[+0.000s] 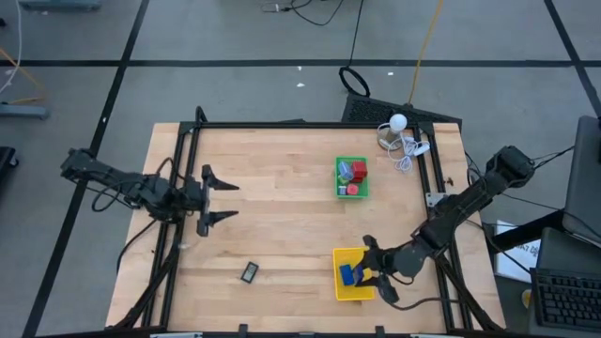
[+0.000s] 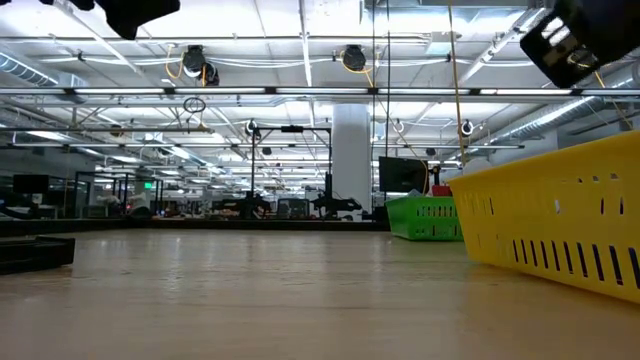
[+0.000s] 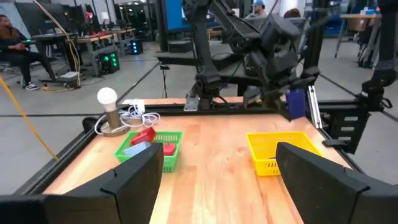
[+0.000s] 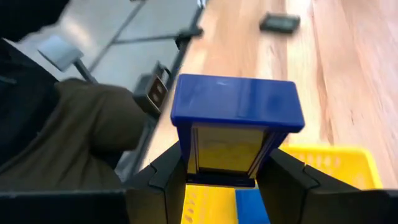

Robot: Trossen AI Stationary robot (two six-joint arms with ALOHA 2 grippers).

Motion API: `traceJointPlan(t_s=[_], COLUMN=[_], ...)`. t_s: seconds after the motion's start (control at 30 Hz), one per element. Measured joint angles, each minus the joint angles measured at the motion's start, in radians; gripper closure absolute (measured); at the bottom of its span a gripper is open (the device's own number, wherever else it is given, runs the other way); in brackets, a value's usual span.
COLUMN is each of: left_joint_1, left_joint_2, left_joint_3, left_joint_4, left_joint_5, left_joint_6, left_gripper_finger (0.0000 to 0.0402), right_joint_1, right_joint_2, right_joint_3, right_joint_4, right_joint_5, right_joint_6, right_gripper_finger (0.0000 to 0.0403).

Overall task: Pick & Place Office items
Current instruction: Put the dark blue digital timer into the yellow bin, then put the black digital timer into the yellow bin

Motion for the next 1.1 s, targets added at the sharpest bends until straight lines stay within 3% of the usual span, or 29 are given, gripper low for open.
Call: traceJointPlan(t_s=[0.17, 0.37, 0.53, 0.8, 1.0, 1.1], left_joint_1=[0.019, 0.058, 0.077, 0.084, 0.084, 0.084], left_joint_2=[-0.08, -0.16, -0.164, -0.13, -0.095, -0.077], left_joint_3=[0.0, 0.0, 0.0, 0.0, 0.0, 0.0], left_joint_4=[-0.076, -0.138, -0.189, -0.215, -0.216, -0.212], left_joint_5=[-0.05, -0.108, -0.108, -0.107, -0.092, -0.092], left_joint_6=[-0.037, -0.119, -0.154, -0.185, -0.199, -0.213], left_gripper_finger=[0.0098, 0.009, 0.0083, 0.0091, 0.009, 0.0083], right_joint_1=[-0.019, -0.039, -0.062, -0.08, -0.089, -0.11], right_joint_2=[0.012, 0.118, 0.191, 0.204, 0.196, 0.169], right_joint_3=[0.0, -0.001, -0.001, -0.001, -0.001, -0.001], right_joint_4=[-0.111, -0.114, -0.115, -0.108, -0.107, -0.108], right_joint_5=[0.0, -0.055, -0.086, -0.108, -0.114, -0.166], right_joint_6=[0.094, 0.106, 0.13, 0.129, 0.13, 0.145], right_gripper_finger=[0.0255, 0.0255, 0.0255, 0.0254, 0.0143, 0.01])
